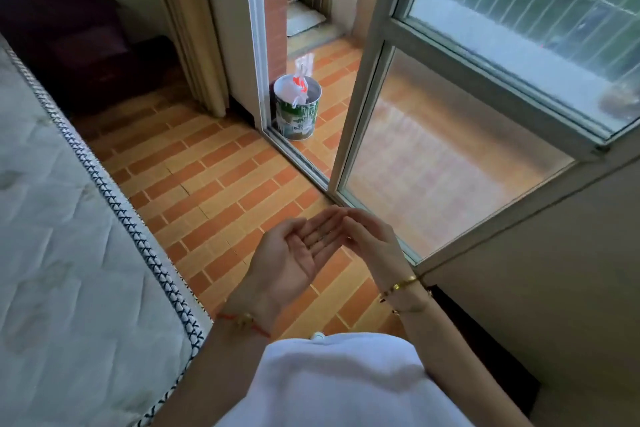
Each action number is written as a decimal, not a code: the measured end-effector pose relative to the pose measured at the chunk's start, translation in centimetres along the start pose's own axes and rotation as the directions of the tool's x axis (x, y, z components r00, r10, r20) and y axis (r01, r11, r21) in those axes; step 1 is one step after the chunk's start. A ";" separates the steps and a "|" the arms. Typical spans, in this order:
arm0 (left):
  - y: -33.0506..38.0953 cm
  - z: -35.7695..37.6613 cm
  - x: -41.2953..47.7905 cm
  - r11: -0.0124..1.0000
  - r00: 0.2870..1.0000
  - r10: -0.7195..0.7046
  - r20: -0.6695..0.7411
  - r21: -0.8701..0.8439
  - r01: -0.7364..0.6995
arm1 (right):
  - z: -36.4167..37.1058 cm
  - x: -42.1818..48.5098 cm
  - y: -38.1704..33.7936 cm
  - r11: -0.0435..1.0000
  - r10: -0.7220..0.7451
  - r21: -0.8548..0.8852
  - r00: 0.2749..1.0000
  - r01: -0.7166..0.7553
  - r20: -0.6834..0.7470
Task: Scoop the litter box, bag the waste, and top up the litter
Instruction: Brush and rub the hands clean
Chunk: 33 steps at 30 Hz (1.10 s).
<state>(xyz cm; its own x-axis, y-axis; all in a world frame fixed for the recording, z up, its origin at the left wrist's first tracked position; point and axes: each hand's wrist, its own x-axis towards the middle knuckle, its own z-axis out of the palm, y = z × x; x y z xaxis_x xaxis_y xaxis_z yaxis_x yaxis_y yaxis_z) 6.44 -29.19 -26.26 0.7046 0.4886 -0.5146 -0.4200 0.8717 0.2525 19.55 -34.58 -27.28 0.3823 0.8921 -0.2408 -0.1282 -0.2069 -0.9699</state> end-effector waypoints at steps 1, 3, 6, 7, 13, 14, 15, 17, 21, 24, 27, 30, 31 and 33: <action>0.6 0.4 0.9 1.000 1.000 0.017 -0.009 -0.005 -0.017 | -0.1 1.5 -0.4 1.000 0.003 -0.008 1.000 -0.003 0.023; 1.8 1.1 2.2 0.999 0.999 0.045 -0.027 -0.028 -0.046 | -0.1 3.7 -0.7 0.999 0.018 -0.035 0.998 -0.016 0.053; 4.0 1.9 4.5 0.994 0.994 0.097 -0.055 -0.048 -0.099 | 0.3 7.6 -1.6 0.998 0.060 -0.031 0.992 -0.057 0.110; 4.8 2.1 5.2 0.991 0.991 0.116 -0.065 -0.056 -0.119 | 0.5 9.0 -1.9 0.997 0.072 -0.027 0.989 -0.069 0.131; 9.9 2.7 10.5 0.980 0.981 0.166 -0.097 -0.098 -0.175 | 1.7 16.9 -3.5 0.994 0.105 -0.003 0.978 -0.107 0.182; 11.0 2.7 11.6 0.978 0.980 0.174 -0.098 -0.100 -0.183 | 2.0 18.5 -3.7 0.994 0.110 -0.007 0.976 -0.110 0.187; 12.2 2.8 12.7 0.978 0.979 0.180 -0.097 -0.093 -0.189 | 2.4 20.1 -3.9 0.994 0.109 -0.014 0.975 -0.109 0.194; 14.9 2.8 14.9 0.979 0.979 0.183 -0.093 -0.076 -0.191 | 3.3 23.5 -4.3 0.994 0.108 -0.016 0.973 -0.107 0.203; 22.0 3.1 19.2 0.982 0.979 0.178 -0.095 -0.040 -0.183 | 6.2 30.8 -5.6 0.997 0.075 -0.010 0.974 -0.075 0.214; 28.0 3.9 22.1 0.987 0.982 0.163 -0.098 0.011 -0.163 | 9.0 36.3 -7.5 0.998 0.060 0.022 0.978 -0.065 0.198; 33.7 4.5 25.3 0.987 0.984 0.152 -0.097 0.062 -0.146 | 11.3 41.6 -8.8 0.995 0.055 0.071 0.981 -0.069 0.184; 38.5 5.0 28.6 0.991 0.988 0.122 -0.096 0.071 -0.115 | 12.8 46.4 -9.7 0.992 0.047 0.105 0.987 -0.063 0.151; 39.7 5.2 29.6 0.992 0.989 0.111 -0.096 0.070 -0.104 | 13.1 47.8 -9.9 0.990 0.052 0.123 0.989 -0.069 0.137; 41.9 5.8 31.7 0.994 0.991 0.090 -0.094 0.063 -0.084 | 13.5 50.6 -10.2 0.986 0.058 0.147 0.992 -0.074 0.113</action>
<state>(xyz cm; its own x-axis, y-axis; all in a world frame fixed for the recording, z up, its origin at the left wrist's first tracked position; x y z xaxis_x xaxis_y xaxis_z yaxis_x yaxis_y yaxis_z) 14.49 23.07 -27.28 0.6070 0.5590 -0.5648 -0.4407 0.8282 0.3462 27.89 18.11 -29.06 0.2686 0.9183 -0.2909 -0.2895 -0.2111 -0.9336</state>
